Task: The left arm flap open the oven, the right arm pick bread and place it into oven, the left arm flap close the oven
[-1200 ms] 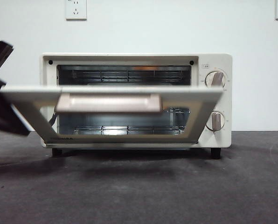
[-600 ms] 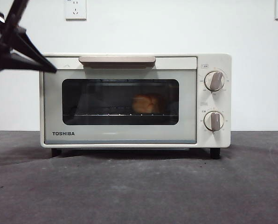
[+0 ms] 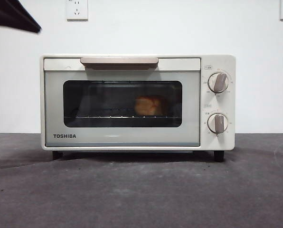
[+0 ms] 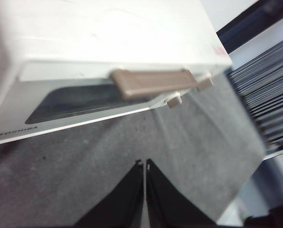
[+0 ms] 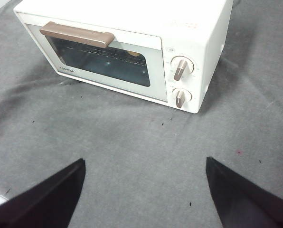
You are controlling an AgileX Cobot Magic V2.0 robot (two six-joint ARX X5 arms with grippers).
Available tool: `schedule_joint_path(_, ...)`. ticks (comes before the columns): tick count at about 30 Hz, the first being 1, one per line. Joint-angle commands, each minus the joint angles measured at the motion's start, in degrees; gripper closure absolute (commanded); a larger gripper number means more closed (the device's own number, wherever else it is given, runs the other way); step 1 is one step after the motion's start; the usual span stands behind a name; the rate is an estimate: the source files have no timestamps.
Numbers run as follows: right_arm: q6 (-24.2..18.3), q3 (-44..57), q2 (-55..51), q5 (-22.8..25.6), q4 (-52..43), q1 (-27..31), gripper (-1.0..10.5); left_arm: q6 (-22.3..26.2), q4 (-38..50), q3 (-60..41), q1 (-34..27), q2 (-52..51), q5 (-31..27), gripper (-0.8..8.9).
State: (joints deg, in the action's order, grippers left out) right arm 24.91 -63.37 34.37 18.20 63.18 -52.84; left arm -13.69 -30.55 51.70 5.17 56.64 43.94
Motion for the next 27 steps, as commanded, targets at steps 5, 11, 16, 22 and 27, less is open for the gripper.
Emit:
schedule_joint_path(5,-1.4,-1.0,0.3,-0.4,-0.6,-0.7,5.4,8.9,-8.3,1.2,4.9,-12.7,-8.7,8.01)
schedule_joint_path(11,-4.2,-1.0,0.3,-2.1,-0.6,-0.7,5.4,12.4,-16.8,1.2,5.9,-26.2,-17.8,8.01)
schedule_joint_path(16,-6.9,-1.0,0.3,-2.1,-1.0,-0.7,5.4,12.7,-17.1,1.2,5.9,-35.5,-24.4,8.01)
schedule_joint_path(22,-7.3,-1.0,0.3,-2.1,-2.3,-0.7,5.4,13.2,-19.3,1.2,5.9,-39.2,-25.9,8.01)
schedule_joint_path(27,-7.1,-1.0,0.3,-2.2,-3.9,-0.7,6.8,10.7,-22.6,1.2,5.9,-39.1,-25.9,7.97)
